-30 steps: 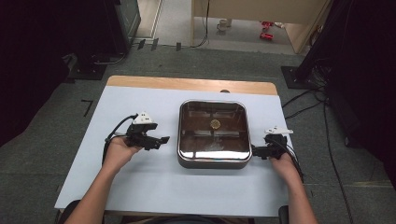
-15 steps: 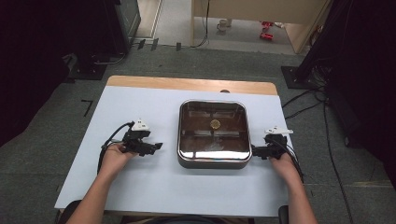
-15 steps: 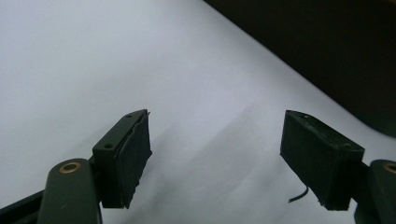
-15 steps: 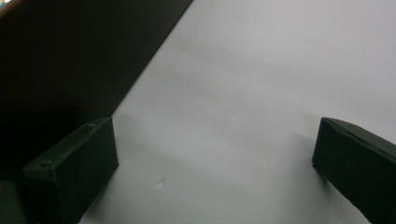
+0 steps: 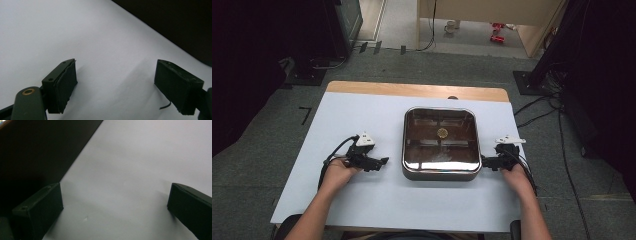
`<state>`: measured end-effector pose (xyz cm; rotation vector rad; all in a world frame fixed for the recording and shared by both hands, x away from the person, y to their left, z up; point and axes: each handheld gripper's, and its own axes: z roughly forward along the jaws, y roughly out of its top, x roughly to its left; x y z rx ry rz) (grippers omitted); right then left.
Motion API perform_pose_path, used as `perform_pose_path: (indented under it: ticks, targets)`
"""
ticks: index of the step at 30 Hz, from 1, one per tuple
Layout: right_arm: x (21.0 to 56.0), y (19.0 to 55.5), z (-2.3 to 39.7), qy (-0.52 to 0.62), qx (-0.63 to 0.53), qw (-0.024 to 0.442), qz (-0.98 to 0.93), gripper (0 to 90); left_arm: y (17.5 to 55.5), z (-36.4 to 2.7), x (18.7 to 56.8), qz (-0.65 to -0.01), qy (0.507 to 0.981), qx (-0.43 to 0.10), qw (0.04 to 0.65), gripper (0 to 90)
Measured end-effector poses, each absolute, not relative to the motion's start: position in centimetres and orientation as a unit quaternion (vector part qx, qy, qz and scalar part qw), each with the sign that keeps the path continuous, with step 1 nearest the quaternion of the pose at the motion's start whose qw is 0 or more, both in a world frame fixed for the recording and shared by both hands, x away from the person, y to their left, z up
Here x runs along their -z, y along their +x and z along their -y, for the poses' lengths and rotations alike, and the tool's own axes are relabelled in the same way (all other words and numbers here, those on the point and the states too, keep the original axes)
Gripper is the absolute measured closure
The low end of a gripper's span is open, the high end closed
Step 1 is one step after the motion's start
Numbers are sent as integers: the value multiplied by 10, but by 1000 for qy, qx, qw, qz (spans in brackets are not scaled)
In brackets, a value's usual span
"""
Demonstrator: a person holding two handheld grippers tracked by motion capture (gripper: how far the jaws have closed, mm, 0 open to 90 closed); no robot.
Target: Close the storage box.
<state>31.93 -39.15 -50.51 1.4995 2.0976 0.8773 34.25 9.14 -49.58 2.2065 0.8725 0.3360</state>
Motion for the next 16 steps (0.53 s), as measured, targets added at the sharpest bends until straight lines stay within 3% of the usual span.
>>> perform_pose_path:
  ticks: [16]
  targets:
    - [505, 319, 392, 539, -315, 207, -753, 0, 339, -89, 498, -341, 854, -145, 366, 174]
